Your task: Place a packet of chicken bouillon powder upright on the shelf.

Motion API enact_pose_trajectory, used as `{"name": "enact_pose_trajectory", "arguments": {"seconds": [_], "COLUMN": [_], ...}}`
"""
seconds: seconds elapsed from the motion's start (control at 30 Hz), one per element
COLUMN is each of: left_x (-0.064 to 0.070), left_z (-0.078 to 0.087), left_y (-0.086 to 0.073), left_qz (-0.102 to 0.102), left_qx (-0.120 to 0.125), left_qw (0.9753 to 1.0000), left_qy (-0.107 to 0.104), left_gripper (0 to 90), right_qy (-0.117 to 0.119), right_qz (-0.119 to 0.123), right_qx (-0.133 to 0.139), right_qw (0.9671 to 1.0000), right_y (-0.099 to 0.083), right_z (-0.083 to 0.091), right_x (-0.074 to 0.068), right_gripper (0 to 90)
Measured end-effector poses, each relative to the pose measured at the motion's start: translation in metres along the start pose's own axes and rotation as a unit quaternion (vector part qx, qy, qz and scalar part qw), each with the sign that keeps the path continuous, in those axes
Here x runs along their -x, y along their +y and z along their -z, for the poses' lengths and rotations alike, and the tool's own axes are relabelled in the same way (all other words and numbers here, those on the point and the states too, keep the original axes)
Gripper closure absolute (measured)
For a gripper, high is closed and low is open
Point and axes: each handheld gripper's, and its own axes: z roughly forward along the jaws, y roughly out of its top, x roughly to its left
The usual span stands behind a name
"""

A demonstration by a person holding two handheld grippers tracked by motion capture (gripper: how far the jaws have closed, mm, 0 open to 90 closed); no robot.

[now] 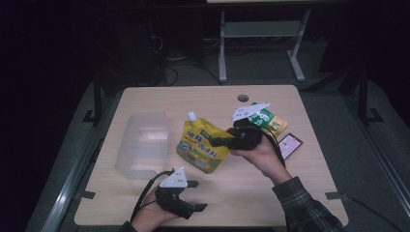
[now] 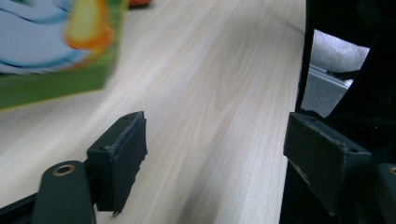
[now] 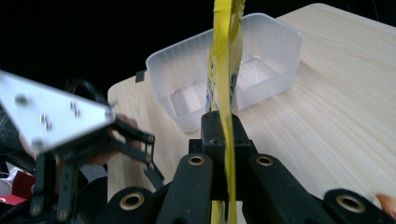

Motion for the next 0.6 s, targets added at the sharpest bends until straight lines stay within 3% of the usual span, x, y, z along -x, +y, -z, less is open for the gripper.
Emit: {"name": "enact_pose_trajectory", "arguments": {"seconds": [0.27,0.57,0.6], "left_x": [0.008,0.017,0.017], "left_z": [-0.005,-0.015,-0.015], "left_y": [-0.007,-0.008,-0.008], "left_qz": [-0.007,-0.025,-0.036], "left_qx": [-0.014,-0.026,-0.032], "left_qw": [0.9999,0.9993,0.9988], "left_qy": [0.003,-0.003,-0.001], "left_gripper": [16.2,15.9,15.8], "right_qy": [0.009,0.026,0.03], "right_qz": [0.011,0.032,0.033], "right_qx": [-0.007,-0.01,-0.01], "right_qw": [0.9999,0.9991,0.999], "right_y": [0.027,0.06,0.064], "right_z": [-0.012,-0.035,-0.038], "right_x": [-0.006,-0.014,-0.015], "right_gripper": [90.0,90.0,90.0]}}
